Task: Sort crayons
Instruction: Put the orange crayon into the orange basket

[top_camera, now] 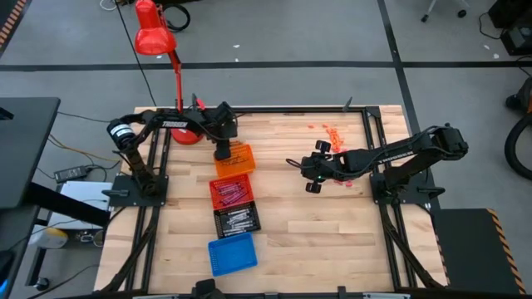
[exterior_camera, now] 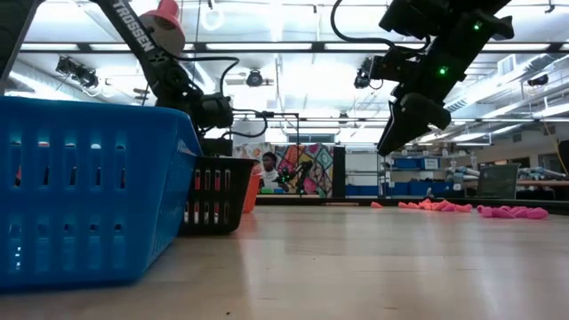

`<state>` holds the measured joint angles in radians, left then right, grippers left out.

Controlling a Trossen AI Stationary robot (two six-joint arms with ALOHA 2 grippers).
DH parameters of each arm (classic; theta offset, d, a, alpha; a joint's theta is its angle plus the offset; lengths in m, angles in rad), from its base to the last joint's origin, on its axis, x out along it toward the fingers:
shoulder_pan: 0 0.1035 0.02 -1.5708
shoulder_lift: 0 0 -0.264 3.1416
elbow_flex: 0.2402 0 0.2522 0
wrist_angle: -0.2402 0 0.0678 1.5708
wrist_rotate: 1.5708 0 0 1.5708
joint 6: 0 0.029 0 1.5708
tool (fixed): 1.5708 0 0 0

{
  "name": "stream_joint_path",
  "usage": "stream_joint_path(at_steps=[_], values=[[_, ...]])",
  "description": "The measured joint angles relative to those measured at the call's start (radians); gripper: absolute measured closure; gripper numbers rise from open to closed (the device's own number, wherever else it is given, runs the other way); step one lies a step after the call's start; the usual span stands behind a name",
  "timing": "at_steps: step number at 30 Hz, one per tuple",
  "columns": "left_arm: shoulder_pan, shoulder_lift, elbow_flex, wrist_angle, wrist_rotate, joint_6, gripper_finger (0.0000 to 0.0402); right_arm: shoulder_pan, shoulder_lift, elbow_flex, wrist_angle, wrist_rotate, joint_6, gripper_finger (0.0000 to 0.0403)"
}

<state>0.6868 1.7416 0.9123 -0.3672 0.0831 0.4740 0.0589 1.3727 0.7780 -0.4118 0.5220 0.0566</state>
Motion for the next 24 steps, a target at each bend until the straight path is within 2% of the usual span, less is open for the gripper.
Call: stream_joint_path(at_steps=[6, 15, 24], values=[[0.001, -0.001, 0.003, 0.017, -0.03, 0.0, 0.0357, 0.0, 0.0, 0.0, 0.0, 0.0, 0.0, 0.026], [0.001, 0.005, 0.017, -0.013, -0.027, -0.015, 0.0393, 0.002, 0.001, 0.0, 0.0, -0.002, 0.0, 0.026], [-0.023, 0.007, 0.049, -0.079, -0.038, 0.006, 0.0385, 0.005, 0.001, 0.0, 0.011, -0.003, -0.005, 0.026]])
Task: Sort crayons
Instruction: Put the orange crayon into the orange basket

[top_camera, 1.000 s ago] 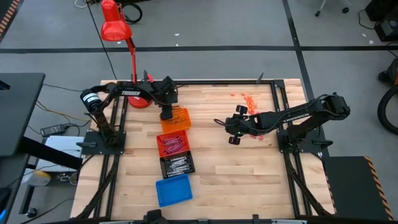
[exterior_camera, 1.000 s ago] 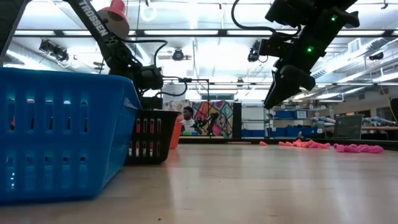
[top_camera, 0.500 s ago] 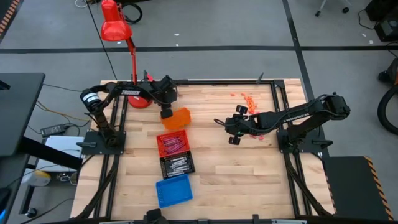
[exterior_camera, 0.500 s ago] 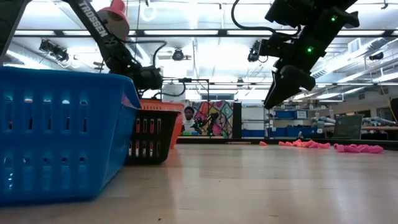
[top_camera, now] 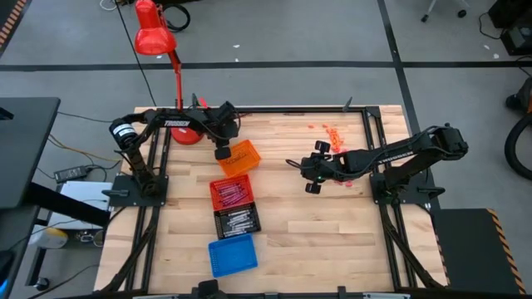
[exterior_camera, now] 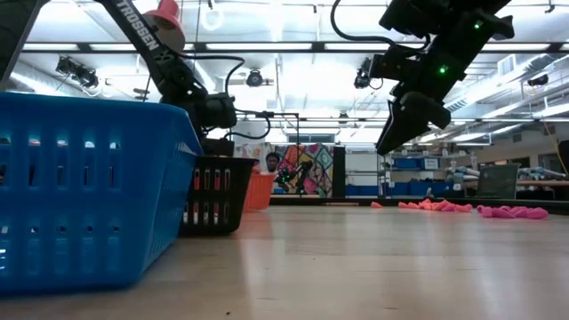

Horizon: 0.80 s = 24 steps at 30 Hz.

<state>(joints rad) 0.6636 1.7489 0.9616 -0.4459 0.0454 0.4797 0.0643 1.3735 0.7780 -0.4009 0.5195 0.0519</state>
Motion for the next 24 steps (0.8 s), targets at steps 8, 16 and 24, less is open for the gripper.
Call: stream_joint_path(at_steps=[8, 16, 24], values=[[0.0, -0.012, 0.002, -0.023, 0.001, 0.005, 0.0394, 0.0, 0.0, 0.0, 0.004, 0.0, -0.002, 0.026], [-0.001, -0.099, 0.042, -0.094, -0.003, 0.006, 0.0393, 0.0, 0.0, 0.0, 0.005, 0.0, -0.003, 0.026], [-0.005, -0.147, 0.083, -0.126, -0.005, 0.002, 0.0393, 0.0, 0.0, 0.0, 0.013, 0.0, -0.006, 0.026]])
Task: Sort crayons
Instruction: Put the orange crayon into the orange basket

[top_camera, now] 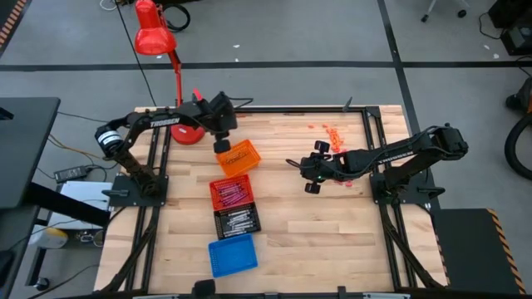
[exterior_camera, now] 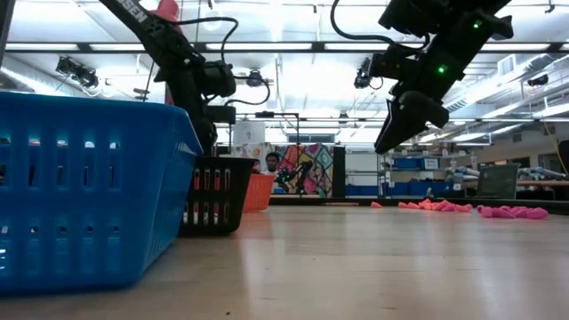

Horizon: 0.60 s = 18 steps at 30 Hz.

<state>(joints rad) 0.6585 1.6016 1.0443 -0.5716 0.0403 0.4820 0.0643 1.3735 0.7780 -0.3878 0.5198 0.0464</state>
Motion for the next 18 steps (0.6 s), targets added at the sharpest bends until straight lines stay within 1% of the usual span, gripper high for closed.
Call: stream_joint_path(at_steps=[3, 6, 8, 9, 13, 18], values=[[0.015, 0.002, -0.001, 0.038, -0.001, 0.009, 0.0393, 0.0, 0.0, 0.0, 0.011, -0.009, -0.003, 0.026], [0.044, 0.018, -0.003, 0.133, -0.021, 0.006, 0.0391, 0.0, 0.0, 0.0, 0.025, -0.023, -0.007, 0.026], [0.068, 0.031, -0.003, 0.204, -0.035, -0.007, 0.0381, 0.0, 0.0, 0.0, 0.037, -0.03, -0.009, 0.026], [0.08, 0.041, -0.002, 0.241, -0.043, -0.012, 0.0372, 0.0, 0.0, 0.0, 0.042, -0.035, -0.011, 0.026], [0.116, 0.101, 0.02, 0.257, -0.045, -0.007, 0.0322, 0.0, 0.0, 0.0, 0.085, -0.059, -0.03, 0.026], [0.155, 0.21, 0.118, 0.182, -0.045, 0.019, 0.026, 0.0, 0.0, 0.0, 0.132, -0.069, -0.058, 0.026]])
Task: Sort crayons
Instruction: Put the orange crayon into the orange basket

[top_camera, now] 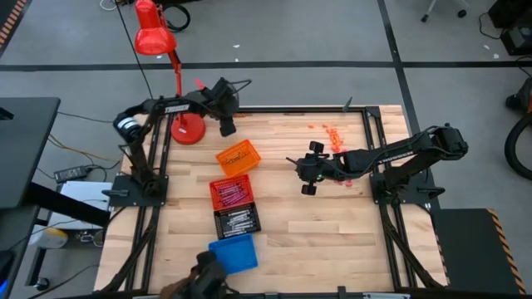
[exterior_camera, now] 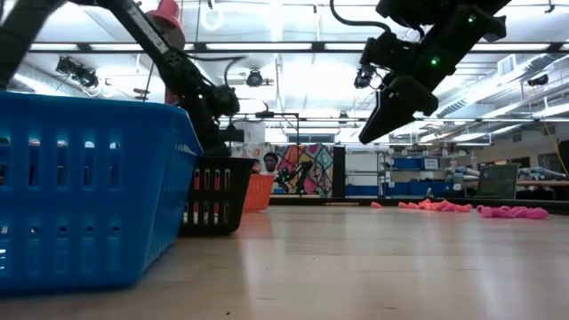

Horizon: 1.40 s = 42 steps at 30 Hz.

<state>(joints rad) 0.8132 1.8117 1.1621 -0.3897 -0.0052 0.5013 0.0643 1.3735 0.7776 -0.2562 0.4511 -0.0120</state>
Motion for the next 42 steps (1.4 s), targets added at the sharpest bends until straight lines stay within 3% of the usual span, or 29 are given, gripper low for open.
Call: stream_joint_path(at_steps=[5, 14, 30, 35, 42], values=[[0.031, 0.099, 0.136, -0.119, 0.0, 0.09, 0.0243, -0.005, 0.0, 0.0, 0.001, 0.0, -0.009, 0.026], [0.042, 0.258, 0.339, -0.278, 0.011, 0.117, 0.0258, -0.022, 0.0, 0.0, -0.002, -0.001, -0.024, 0.026], [0.04, 0.285, 0.367, -0.382, 0.022, 0.155, 0.026, -0.021, 0.0, 0.0, -0.007, -0.001, -0.025, 0.026], [0.036, 0.284, 0.419, -0.495, 0.113, 0.168, 0.026, -0.021, 0.0, 0.0, -0.007, -0.001, -0.025, 0.026], [0.022, 0.284, 0.441, -0.486, 0.104, 0.116, 0.026, -0.021, 0.0, 0.0, -0.007, -0.001, -0.025, 0.026]])
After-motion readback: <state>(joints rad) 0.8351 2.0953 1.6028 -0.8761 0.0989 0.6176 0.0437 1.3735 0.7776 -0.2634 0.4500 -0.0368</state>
